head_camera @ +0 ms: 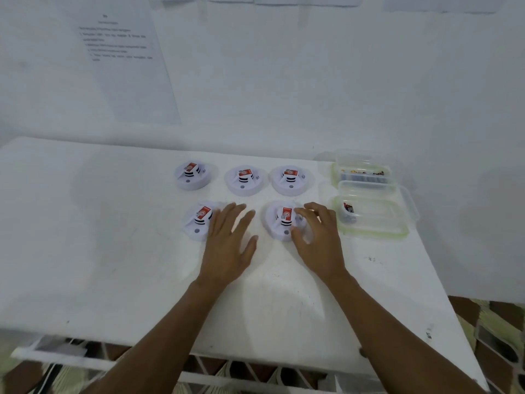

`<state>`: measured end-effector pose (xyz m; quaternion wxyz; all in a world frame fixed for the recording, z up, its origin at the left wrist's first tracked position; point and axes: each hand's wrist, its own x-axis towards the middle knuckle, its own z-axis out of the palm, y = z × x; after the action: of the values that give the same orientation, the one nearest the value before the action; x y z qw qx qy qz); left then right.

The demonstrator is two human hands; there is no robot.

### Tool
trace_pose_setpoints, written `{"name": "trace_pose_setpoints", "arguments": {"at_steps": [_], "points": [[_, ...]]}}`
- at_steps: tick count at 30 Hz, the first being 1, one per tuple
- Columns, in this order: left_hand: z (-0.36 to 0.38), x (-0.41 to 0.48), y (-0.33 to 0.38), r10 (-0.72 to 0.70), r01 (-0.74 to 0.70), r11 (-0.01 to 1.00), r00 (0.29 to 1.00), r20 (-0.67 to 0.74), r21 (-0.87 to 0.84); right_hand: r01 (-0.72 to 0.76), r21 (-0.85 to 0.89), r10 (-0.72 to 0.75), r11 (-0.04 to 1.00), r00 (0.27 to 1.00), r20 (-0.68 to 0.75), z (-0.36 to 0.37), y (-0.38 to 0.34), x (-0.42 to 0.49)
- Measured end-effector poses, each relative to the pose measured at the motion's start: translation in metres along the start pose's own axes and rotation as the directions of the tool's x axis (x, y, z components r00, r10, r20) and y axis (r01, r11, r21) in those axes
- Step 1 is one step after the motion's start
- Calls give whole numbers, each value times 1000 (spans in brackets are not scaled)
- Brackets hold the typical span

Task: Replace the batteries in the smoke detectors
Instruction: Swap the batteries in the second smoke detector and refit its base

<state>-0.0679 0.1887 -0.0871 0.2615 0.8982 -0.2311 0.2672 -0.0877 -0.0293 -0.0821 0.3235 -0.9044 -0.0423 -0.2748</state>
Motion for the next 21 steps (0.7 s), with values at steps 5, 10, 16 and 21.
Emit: {"name": "trace_pose_setpoints", "arguments": {"at_steps": [5,10,16,21], "points": [[-37,1,-65,-210,204,974,976,51,103,173,-59,-175,983,984,-38,7,-24,-18],[-60,11,-105,-188,280,937,908,374,-208,157,20,-158,987,987,37,43,-68,-25],[-74,24,-114,-134,302,898,881,454,-320,208,60,-214,976,965,148,72,-112,-2],[-92,37,-115,-167,420,777,856,489,-469,142,59,-146,988,987,67,77,-132,15]]}}
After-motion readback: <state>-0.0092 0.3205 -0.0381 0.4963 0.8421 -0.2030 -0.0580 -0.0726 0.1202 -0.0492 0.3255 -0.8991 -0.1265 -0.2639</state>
